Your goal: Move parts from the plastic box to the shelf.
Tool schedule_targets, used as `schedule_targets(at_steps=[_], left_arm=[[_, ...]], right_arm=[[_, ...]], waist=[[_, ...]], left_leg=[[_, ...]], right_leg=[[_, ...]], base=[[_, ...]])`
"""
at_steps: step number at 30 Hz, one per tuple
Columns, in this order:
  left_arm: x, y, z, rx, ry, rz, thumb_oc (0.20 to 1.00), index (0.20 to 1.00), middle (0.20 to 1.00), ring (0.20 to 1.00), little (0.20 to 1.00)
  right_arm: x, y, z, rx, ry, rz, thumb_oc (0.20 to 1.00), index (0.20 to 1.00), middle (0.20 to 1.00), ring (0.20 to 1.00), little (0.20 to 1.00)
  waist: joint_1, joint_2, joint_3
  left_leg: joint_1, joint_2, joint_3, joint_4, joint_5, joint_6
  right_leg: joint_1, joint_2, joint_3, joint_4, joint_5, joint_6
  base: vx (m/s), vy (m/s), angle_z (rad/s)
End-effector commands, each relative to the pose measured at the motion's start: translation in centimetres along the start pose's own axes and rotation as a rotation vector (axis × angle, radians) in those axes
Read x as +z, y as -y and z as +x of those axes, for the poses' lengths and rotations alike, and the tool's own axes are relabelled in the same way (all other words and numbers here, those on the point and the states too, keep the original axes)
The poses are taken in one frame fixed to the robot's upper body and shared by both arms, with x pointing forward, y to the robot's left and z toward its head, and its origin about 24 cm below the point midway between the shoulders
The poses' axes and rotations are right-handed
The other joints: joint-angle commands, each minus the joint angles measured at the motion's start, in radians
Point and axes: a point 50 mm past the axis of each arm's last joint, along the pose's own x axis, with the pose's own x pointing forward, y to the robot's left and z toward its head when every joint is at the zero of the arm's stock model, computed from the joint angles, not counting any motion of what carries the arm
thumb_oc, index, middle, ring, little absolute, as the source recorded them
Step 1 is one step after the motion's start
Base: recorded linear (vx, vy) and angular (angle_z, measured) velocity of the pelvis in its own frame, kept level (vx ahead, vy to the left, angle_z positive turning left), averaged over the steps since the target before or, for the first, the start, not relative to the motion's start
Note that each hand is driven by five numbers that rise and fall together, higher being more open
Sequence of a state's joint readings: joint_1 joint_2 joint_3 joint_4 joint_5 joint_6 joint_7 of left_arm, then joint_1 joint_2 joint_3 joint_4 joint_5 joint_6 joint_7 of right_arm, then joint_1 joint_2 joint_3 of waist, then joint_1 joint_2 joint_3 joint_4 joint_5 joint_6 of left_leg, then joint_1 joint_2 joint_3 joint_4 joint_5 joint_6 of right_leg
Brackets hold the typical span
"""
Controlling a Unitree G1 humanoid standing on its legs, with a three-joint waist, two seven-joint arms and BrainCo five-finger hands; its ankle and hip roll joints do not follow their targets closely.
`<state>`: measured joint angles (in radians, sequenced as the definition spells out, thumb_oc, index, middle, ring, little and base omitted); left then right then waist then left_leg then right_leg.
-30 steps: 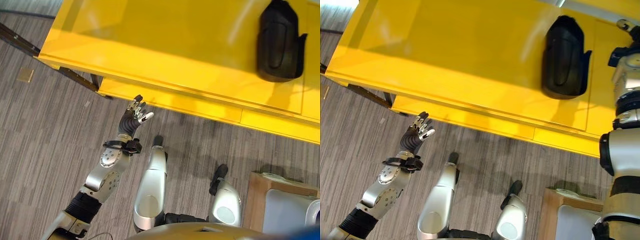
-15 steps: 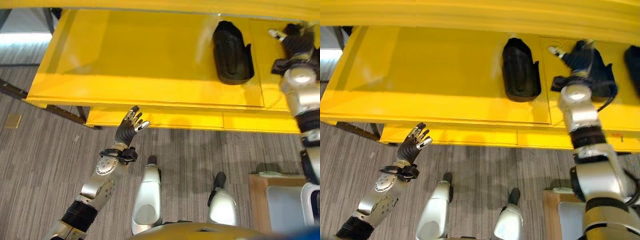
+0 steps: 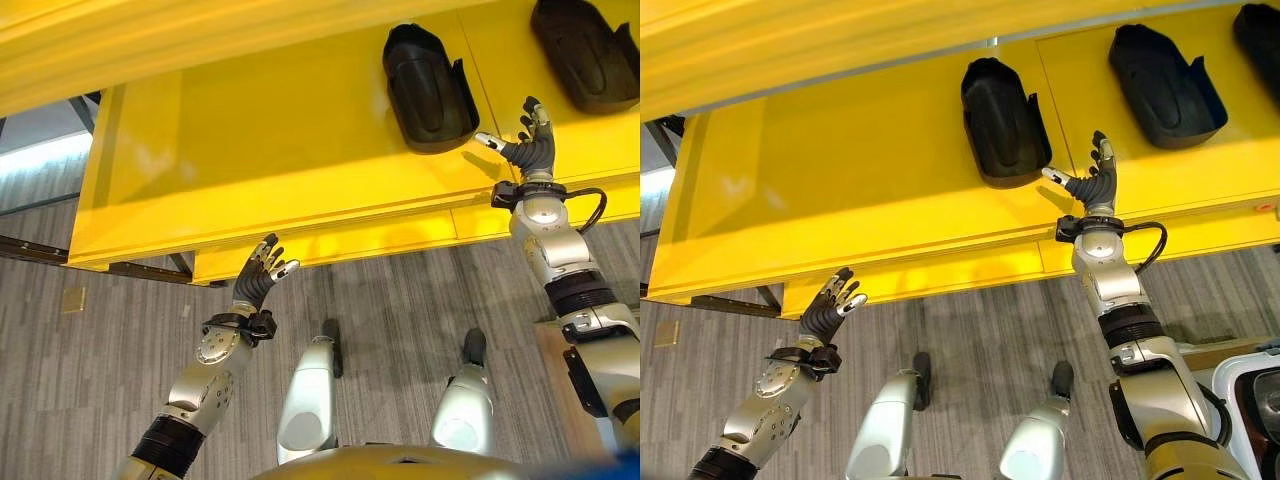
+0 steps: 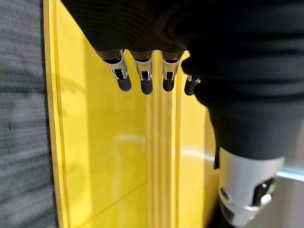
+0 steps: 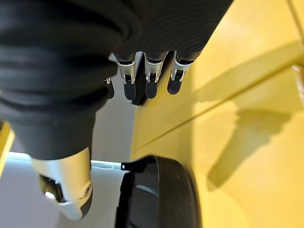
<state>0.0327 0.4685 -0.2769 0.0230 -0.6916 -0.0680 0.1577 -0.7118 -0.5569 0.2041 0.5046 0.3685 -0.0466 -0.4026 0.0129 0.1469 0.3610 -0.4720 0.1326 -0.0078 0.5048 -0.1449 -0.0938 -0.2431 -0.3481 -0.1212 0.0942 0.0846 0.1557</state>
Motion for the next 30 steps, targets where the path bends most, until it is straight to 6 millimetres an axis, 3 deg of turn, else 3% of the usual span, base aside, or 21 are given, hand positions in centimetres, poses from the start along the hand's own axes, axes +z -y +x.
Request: schedule_targets(at_steps=[1, 13, 30], left_arm=[[1.5, 1.2, -0.1, -0.068, 0.086, 0.018, 1.000, 1.000, 1.000, 1.000, 1.000], [2.8, 2.0, -0.1, -0.109, 0.144, 0.000, 1.000, 1.000, 1.000, 1.000, 1.000], [3.8, 2.6, 0.1, -0.136, 0.182, 0.003, 1.000, 1.000, 1.000, 1.000, 1.000]], right_arm=[[4.7, 0.3, 1.7, -0.050, 0.174, 0.038, 1.000, 1.000, 1.000, 1.000, 1.000], [7.9, 1.6, 4.7, -0.147, 0.192, -0.001, 1.000, 1.000, 1.000, 1.000, 1.000], [8.3, 0.3, 5.6, -0.145, 0.144, 0.028, 1.000, 1.000, 1.000, 1.000, 1.000]], waist=[[0.018, -0.034, 0.019], [0.047, -0.029, 0.060], [0.066, -0.043, 0.087]], left_leg=[[0.088, -0.020, 0.045, -0.167, 0.099, 0.039], [0.038, -0.029, 0.037, -0.171, 0.109, 0.040], [0.009, -0.038, 0.026, -0.149, 0.094, 0.048]], right_leg=[[-0.006, 0.011, -0.023, 0.212, -0.176, -0.006], [-0.056, 0.008, -0.021, 0.237, -0.178, -0.013], [-0.072, 0.013, -0.019, 0.254, -0.183, -0.019]], base=[[0.00, -0.032, 0.03], [0.02, -0.018, 0.01], [0.00, -0.002, 0.00]])
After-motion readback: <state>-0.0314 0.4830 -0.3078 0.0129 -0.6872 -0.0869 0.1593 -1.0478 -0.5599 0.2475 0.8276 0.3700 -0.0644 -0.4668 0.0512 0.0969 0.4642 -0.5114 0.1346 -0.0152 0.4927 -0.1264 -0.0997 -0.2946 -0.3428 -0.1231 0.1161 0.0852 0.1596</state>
